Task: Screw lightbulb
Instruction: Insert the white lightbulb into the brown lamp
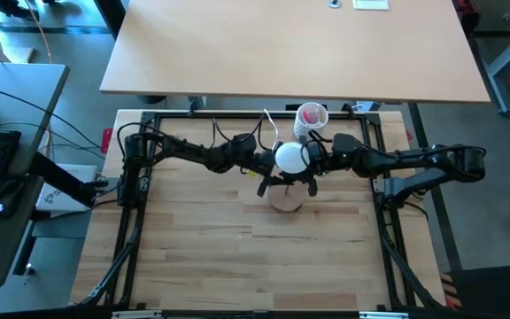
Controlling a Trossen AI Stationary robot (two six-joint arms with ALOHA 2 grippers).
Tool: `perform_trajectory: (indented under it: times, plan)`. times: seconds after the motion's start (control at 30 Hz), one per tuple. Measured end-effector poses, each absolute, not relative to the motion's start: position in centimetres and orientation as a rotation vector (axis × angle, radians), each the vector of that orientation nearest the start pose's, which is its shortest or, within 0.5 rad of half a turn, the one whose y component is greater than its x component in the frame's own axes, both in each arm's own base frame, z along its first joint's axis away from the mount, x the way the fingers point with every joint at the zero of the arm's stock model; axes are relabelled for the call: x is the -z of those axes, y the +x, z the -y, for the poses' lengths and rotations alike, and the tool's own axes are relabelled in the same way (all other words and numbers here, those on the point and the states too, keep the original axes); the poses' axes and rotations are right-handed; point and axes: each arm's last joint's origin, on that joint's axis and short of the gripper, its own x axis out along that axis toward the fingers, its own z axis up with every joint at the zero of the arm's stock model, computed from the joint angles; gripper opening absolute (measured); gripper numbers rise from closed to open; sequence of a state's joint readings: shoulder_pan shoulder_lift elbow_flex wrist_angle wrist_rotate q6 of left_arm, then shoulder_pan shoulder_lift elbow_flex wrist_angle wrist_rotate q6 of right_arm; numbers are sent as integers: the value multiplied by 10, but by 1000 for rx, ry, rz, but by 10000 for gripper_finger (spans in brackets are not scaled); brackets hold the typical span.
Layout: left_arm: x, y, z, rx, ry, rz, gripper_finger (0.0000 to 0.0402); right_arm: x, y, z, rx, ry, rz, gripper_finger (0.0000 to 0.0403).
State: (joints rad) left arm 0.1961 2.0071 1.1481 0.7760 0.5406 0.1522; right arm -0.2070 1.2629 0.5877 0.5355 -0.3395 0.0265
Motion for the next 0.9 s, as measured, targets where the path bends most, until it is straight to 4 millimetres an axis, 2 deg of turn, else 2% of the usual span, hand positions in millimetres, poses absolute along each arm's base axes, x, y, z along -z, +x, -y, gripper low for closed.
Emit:
perform_trajectory:
  times: [0.27,0.47,0.63,0.9]
  plan:
    - [-186,414,-63,221,134,-62,164,-231,262,20,30,34,-172,126]
    - [-187,396,-37,67,184,-64,162,-229,265,-3,195,62,-118,125]
    - [-187,397,-12,-51,241,-52,162,-218,276,-19,316,76,-48,125]
    - [-184,394,7,-256,251,-53,162,-208,290,-42,530,140,13,124]
